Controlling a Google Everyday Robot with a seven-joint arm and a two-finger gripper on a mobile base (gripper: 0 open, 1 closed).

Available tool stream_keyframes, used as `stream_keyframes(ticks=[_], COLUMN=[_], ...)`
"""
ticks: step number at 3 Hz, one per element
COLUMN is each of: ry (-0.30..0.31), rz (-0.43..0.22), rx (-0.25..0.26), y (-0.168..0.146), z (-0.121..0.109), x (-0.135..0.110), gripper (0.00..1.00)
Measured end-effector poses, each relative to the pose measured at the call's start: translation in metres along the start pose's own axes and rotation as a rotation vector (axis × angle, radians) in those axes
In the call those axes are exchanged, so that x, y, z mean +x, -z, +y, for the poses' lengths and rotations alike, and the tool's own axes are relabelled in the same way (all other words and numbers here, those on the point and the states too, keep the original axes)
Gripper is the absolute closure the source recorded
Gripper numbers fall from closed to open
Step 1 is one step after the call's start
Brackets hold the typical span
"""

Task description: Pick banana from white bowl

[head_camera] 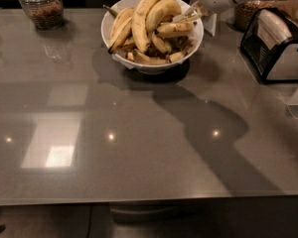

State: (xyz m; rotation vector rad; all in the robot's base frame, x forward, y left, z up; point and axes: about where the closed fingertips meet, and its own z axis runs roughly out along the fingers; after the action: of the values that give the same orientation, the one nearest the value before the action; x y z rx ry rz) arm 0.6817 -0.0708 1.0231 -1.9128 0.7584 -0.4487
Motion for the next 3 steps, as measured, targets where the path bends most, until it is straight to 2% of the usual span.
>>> stream_keyframes(ticks=[1, 3], ry=[-0.001, -0.026], rz=[0.019, 0.109], rx=[-0.032, -0.087], y=[-0.012, 0.002], z=[0.011, 0.032], x=[0.019, 0.053], gripper=[0.47, 0.44])
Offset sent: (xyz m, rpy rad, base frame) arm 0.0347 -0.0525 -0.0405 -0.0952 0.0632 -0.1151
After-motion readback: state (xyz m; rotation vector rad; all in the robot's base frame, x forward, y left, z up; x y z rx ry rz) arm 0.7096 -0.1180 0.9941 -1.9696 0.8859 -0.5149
